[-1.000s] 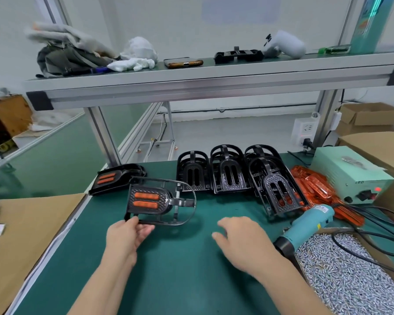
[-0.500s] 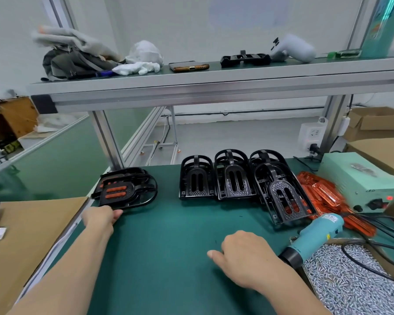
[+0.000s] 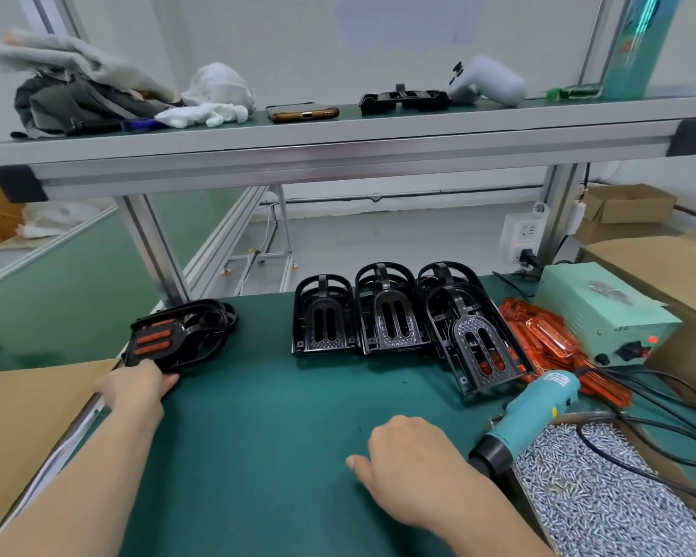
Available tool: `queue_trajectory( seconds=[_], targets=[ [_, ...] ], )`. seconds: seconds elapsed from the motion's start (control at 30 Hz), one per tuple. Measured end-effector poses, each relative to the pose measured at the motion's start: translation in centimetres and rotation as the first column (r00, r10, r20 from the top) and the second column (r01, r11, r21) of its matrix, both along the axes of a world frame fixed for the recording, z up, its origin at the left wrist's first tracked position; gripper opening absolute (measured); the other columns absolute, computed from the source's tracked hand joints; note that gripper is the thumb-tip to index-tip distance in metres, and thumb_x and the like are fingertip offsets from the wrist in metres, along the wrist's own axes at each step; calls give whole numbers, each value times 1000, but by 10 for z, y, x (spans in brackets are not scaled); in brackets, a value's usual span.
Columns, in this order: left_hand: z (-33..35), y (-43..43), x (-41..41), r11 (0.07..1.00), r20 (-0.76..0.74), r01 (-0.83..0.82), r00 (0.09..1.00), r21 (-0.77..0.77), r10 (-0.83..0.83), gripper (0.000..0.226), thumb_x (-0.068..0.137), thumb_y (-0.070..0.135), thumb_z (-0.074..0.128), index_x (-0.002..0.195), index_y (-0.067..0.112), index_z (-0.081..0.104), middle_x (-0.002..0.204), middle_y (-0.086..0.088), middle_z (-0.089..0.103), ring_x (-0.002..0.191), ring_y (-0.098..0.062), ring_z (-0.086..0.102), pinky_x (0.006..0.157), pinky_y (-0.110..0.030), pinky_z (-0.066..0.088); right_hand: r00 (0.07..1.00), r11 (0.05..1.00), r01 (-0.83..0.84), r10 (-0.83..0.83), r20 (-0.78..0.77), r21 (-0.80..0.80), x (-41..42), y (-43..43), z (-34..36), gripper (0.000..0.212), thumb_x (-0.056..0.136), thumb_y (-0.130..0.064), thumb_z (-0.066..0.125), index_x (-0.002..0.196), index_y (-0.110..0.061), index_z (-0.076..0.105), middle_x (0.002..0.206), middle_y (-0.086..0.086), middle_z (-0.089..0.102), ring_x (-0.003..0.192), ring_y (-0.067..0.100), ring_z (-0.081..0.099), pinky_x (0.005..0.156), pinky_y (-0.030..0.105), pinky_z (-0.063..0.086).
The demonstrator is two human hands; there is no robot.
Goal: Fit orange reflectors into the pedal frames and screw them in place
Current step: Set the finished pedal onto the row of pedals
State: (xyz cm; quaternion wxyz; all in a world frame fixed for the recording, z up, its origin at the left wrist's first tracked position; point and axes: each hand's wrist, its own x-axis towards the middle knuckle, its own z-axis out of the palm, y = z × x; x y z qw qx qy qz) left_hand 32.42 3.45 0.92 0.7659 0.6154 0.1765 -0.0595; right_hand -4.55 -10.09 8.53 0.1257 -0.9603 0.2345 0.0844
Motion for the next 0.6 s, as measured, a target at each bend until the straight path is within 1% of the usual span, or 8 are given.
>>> queue_trajectory(
  seconds=[0.07,0.13,0.27,0.37,0.43,0.5,0.57,0.6],
  targets=[
    [0,0,-3,996,1,19,1000,91,-19,47,91,6,43,137,-2,38,117,-8,66,78,-24,70,86,-33,55,1000,1000,2,-1,-2,3,0,1,-1,52,106,-47,36,69,-11,35,106,18,61,95,35,55,74,35,33],
    [-2,2,-6,989,-32,34,999,145,-30,47,91,10,43,135,-4,39,104,-8,70,78,-20,69,77,-29,50,1000,1000,14,-14,-1,22,-1,-2,-2,53,105,-47,37,66,-12,34,98,18,58,85,33,47,73,33,32],
    [-9,3,-17,973,-18,3,1000,230,2,49,87,14,42,133,-4,40,87,-13,72,81,-27,71,82,-35,50,997,992,71,-75,31,106,-3,-15,-2,51,103,-47,42,65,-13,38,78,10,47,82,31,45,72,32,32],
    [-9,2,-32,960,41,-22,999,278,11,49,87,12,44,133,-4,36,76,-11,68,86,-29,70,87,-39,52,978,989,119,-132,161,86,-8,-26,0,49,100,-45,46,63,-13,44,69,7,47,79,32,47,69,34,34],
    [-11,3,-45,952,78,-35,997,304,11,49,88,11,47,133,-3,33,82,-13,70,83,-27,69,84,-36,51,933,981,185,-193,305,54,-12,-37,3,41,97,-44,50,73,-12,62,78,5,64,83,30,57,72,35,44],
    [-13,3,-59,938,98,-17,995,347,-18,40,89,13,50,124,2,34,80,-11,69,84,-26,67,81,-33,45,839,954,292,-292,459,73,-18,-51,9,28,94,-42,57,90,-19,73,90,-2,72,89,23,64,81,33,50],
    [-15,4,-76,927,119,18,991,374,-67,34,90,16,52,118,9,35,73,-6,68,89,-27,67,83,-33,42,736,916,393,-367,569,81,-25,-66,15,22,92,-38,63,107,-24,71,105,-2,67,101,23,62,89,34,48],
    [-15,3,-85,921,132,41,986,388,-100,35,90,17,53,120,10,37,72,-5,68,91,-27,67,84,-34,42,723,899,434,-381,576,49,-27,-74,16,32,92,-38,64,119,-22,65,117,2,61,109,26,57,94,36,46]
  ],
)
